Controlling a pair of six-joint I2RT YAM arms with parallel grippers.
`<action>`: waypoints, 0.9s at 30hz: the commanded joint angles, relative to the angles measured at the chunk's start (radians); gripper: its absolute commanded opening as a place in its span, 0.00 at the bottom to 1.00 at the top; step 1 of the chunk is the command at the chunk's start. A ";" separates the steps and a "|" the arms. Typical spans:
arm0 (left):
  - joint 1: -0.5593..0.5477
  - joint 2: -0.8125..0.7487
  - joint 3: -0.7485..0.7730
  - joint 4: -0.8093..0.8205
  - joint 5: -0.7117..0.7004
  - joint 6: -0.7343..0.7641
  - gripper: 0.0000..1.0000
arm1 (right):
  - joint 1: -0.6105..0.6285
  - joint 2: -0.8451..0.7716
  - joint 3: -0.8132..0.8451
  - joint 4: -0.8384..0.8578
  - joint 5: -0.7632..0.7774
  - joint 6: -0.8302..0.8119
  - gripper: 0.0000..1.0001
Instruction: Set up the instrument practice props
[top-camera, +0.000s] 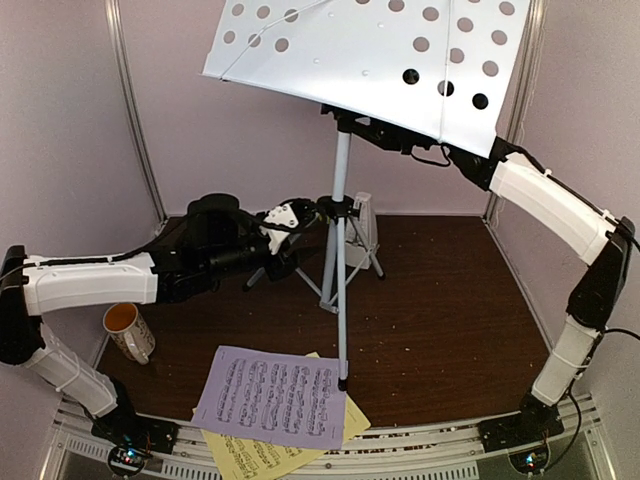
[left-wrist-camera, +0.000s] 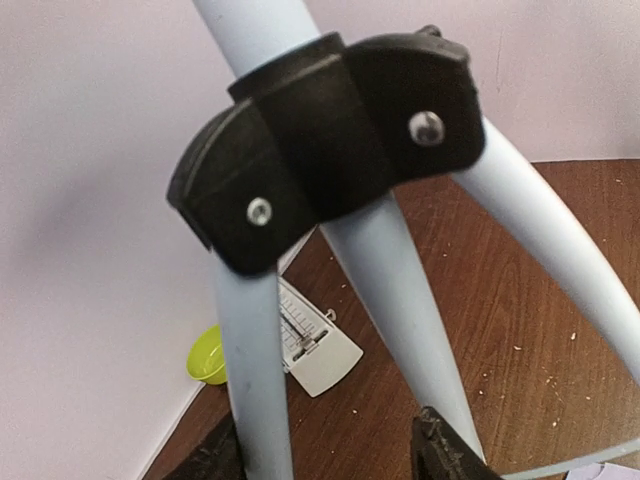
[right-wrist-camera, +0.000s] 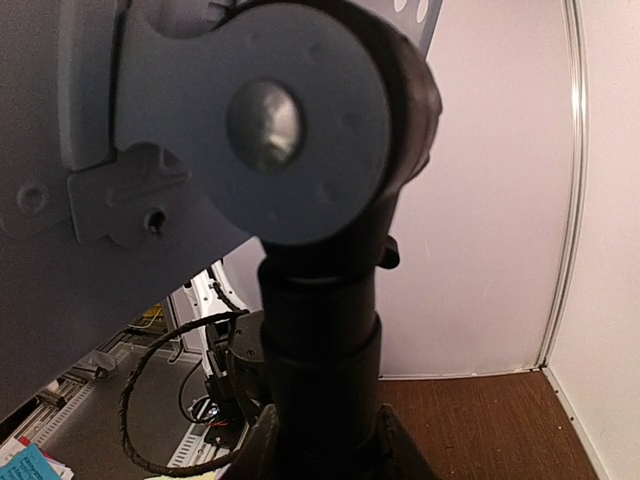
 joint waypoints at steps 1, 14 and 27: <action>0.005 -0.023 -0.034 0.070 -0.016 -0.029 0.55 | -0.051 -0.040 0.147 0.122 -0.037 0.056 0.00; 0.007 0.017 -0.026 0.085 -0.022 -0.040 0.57 | -0.169 -0.001 0.132 0.075 -0.142 0.035 0.00; 0.017 0.030 -0.049 0.088 -0.039 -0.045 0.57 | -0.255 0.124 0.079 0.521 -0.188 0.399 0.00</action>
